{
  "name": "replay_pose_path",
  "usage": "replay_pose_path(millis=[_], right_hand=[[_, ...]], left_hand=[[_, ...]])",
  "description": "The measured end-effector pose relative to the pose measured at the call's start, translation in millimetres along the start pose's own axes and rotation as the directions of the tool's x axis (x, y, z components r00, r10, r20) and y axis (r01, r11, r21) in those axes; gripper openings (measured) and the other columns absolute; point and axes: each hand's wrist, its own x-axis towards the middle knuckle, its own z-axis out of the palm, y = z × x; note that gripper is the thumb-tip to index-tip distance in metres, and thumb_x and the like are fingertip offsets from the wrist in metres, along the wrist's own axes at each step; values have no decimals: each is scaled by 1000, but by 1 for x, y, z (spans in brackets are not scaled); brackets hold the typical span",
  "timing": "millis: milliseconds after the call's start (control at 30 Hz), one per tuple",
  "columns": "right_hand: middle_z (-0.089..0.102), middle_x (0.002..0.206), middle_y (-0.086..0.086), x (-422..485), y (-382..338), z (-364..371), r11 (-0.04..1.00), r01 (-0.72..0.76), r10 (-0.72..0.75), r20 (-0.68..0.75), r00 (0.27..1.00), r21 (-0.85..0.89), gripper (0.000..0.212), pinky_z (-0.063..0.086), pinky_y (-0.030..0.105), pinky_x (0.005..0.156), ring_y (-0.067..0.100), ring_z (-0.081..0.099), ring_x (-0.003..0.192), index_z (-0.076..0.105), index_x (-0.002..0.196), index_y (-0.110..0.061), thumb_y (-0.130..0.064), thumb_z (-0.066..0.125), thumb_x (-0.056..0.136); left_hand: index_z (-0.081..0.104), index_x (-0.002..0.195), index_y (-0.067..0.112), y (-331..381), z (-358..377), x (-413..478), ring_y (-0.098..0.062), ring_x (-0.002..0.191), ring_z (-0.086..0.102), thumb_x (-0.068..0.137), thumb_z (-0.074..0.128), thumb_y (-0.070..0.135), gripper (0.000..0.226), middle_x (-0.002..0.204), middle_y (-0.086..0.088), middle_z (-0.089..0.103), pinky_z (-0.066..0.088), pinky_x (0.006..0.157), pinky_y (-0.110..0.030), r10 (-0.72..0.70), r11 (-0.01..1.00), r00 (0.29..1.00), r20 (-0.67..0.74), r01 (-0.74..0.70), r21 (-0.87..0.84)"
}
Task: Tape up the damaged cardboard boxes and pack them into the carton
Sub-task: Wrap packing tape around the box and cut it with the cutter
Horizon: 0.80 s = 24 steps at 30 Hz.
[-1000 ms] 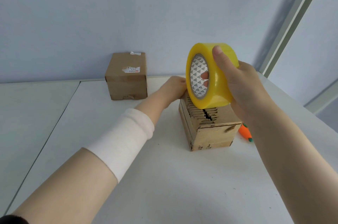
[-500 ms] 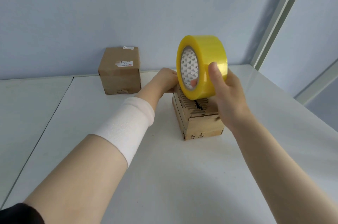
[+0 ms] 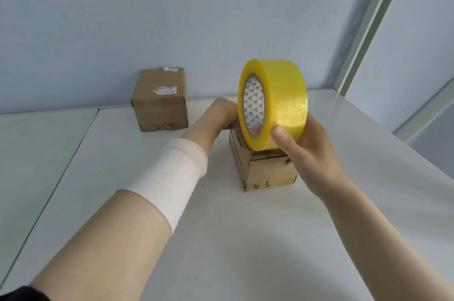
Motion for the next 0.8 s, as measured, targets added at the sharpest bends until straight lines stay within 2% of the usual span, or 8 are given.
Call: replay_pose_path(millis=[133, 267, 333, 433, 600, 667, 733, 800], right_hand=[[71, 72, -9, -20, -15, 11, 996, 8, 3, -124, 992, 92, 34, 52, 17, 60, 4, 67, 68, 68, 81, -26, -57, 68, 67], [69, 62, -4, -49, -29, 11, 985, -48, 76, -164, 984, 166, 51, 49, 15, 51, 4, 65, 56, 69, 72, -18, -67, 71, 57], [69, 61, -1, -68, -30, 9, 985, -99, 122, -165, 979, 141, 52, 48, 13, 48, 5, 66, 53, 69, 70, -13, -62, 72, 54], [69, 58, 1, -93, -27, 4, 970, -182, 209, -176, 962, 160, 38, 46, 12, 44, 7, 66, 49, 73, 71, -18, -51, 65, 53], [71, 65, 6, -107, -14, 3, 949, -293, 309, -150, 939, 117, 52, 49, 16, 48, 13, 68, 55, 66, 80, -16, -56, 69, 47], [70, 68, 3, -104, -10, 6, 948, -300, 313, -134, 940, 111, 47, 50, 17, 50, 11, 68, 57, 65, 82, -16, -53, 64, 53], [69, 70, 2, -103, -8, 9, 945, -305, 318, -109, 942, 120, 45, 49, 17, 50, 10, 68, 58, 66, 83, -17, -52, 64, 55], [70, 76, 7, -103, -8, 8, 937, -314, 329, -87, 940, 153, 41, 50, 19, 52, 13, 69, 60, 70, 84, -22, -51, 65, 56]], left_hand=[[49, 82, 14, -4, -1, -2, -19, 76, 40, 83, 55, 11, 7, 81, -10, 45, 40, 69, -29, 59, 998, 998, 12, -58, -18], [59, 72, 10, -3, -1, -9, -22, 72, 53, 82, 64, 18, 13, 78, -11, 58, 49, 76, -28, 83, 993, 996, -9, -84, -83], [70, 71, 16, -3, -2, -13, -19, 73, 65, 79, 71, 33, 19, 79, -7, 70, 51, 79, -24, 89, 992, 996, 10, -87, -96], [72, 77, 21, -2, -2, -16, -9, 73, 67, 76, 73, 44, 23, 80, 3, 72, 52, 71, -14, 74, 991, 997, 29, -70, -117], [72, 86, 16, 1, -1, -23, -16, 88, 68, 80, 71, 43, 27, 95, -4, 73, 51, 86, -24, 86, 993, 996, 15, -84, -85], [72, 94, 13, 5, -2, -26, -17, 91, 65, 85, 64, 44, 33, 97, -4, 70, 48, 84, -24, 144, 988, 990, 3, -144, 50], [63, 121, 14, 11, -5, -26, -20, 117, 54, 92, 53, 44, 43, 121, -5, 62, 39, 93, -25, 272, 916, 962, -6, -257, 309], [35, 144, 22, 19, -8, -32, -18, 143, 20, 96, 43, 45, 54, 153, -4, 29, 18, 111, -29, 419, 824, 906, 50, -403, 397]])
